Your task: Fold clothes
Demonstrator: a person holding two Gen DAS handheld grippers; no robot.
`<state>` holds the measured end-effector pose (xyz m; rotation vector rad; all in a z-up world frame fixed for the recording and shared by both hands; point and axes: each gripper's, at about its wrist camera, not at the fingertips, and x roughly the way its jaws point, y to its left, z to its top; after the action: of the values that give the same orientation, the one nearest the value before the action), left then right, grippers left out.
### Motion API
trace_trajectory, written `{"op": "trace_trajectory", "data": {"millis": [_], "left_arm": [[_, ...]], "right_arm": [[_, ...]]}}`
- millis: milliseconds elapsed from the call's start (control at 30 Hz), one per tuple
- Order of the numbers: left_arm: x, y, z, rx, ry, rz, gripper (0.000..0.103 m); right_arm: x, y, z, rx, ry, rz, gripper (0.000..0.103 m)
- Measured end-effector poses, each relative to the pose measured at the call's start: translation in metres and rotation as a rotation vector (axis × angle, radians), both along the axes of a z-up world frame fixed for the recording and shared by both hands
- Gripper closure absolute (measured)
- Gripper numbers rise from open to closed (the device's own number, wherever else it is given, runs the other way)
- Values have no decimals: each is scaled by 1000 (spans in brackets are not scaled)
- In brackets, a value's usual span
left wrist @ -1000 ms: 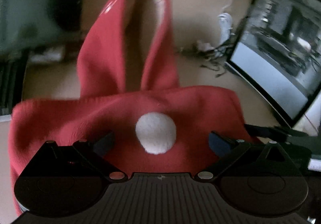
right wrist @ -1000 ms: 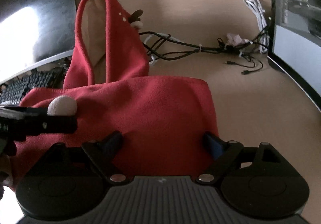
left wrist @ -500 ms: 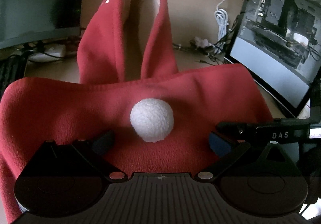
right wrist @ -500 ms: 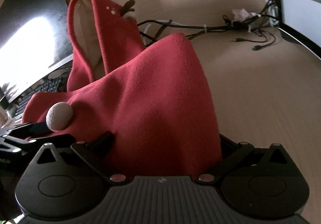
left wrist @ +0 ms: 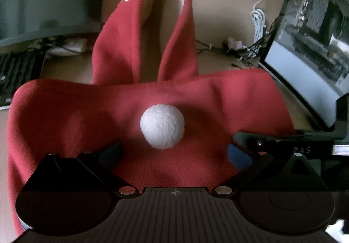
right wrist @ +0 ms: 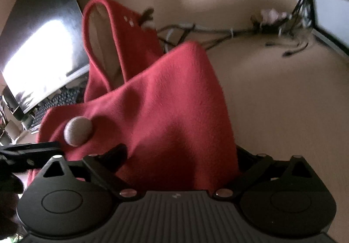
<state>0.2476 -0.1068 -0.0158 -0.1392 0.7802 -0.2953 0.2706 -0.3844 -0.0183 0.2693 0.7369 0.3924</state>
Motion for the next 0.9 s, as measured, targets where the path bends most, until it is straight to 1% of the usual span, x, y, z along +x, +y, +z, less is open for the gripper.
{"op": "trace_trajectory", "data": {"millis": [33,100,133,200,233,267,300,367,433,500,600,700,767,900], "left_arm": [[-6,6,7,-12,-7,8,0],[-19,19,20,-18,-33,30,0],[-26,28,25,-4,-41,56,0],[-38,49,32,10,-50,129,0],[-45,63,33,-1,-54,173,0],[-51,78,32,-27,-46,223,0],[-56,93,29,-58,-32,274,0],[-61,121,22,-133,12,354,0],[-66,142,17,-184,35,390,0],[-72,155,17,-202,33,391,0],[-80,161,21,-180,3,341,0],[-83,162,19,-165,2,297,0],[-82,162,13,-191,14,276,0],[-76,160,-2,-238,38,239,0]], "right_arm": [[-5,-3,4,-3,-3,-21,5],[-14,-11,12,-3,-3,-59,14],[-17,-15,14,12,13,-64,18],[-21,-20,13,20,47,-51,30],[-24,-22,14,16,57,-51,31],[-27,-23,15,12,66,-51,33],[-30,-24,18,7,68,-51,38],[-37,-27,25,-20,64,-54,42],[-44,-31,32,-40,56,-60,45],[-48,-36,38,-49,48,-73,47],[-53,-44,38,-40,56,-103,50],[-55,-48,35,-5,76,-134,53],[-52,-45,31,6,77,-132,53],[-47,-32,22,-7,90,-123,53]]}}
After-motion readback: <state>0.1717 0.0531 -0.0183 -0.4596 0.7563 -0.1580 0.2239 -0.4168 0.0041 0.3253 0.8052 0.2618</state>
